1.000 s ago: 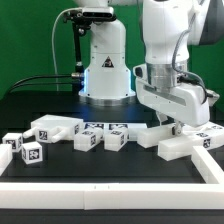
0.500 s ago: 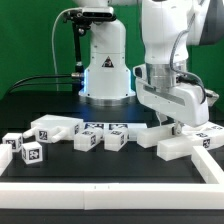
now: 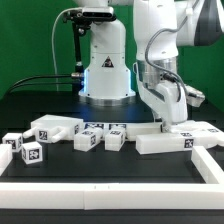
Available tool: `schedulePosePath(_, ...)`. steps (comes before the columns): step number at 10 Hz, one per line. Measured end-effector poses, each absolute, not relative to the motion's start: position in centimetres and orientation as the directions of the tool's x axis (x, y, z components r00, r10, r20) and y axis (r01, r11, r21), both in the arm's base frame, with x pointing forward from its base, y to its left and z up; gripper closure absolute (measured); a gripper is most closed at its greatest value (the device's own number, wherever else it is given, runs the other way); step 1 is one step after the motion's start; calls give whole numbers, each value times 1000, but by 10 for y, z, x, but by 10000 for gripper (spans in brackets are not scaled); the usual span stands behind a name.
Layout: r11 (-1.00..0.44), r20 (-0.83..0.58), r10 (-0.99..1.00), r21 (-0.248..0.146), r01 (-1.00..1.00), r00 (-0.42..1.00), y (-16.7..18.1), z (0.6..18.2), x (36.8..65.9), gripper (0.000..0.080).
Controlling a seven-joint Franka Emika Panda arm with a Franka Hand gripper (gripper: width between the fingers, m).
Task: Assemble chair
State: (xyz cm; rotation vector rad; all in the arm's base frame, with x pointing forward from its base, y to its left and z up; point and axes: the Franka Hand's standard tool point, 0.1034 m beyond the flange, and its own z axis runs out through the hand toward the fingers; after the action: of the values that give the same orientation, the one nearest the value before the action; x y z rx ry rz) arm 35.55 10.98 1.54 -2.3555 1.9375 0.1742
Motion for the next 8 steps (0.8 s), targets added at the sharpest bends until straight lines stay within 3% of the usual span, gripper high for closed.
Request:
schedulePosePath(3, -90, -156, -984, 15, -996, 86, 111, 15, 351, 515)
schedulePosePath(7, -83, -156, -984, 14, -996, 80, 111, 15, 351, 515)
schedulePosePath(8, -84, -156, -984, 16, -996, 81, 111, 14, 350, 423)
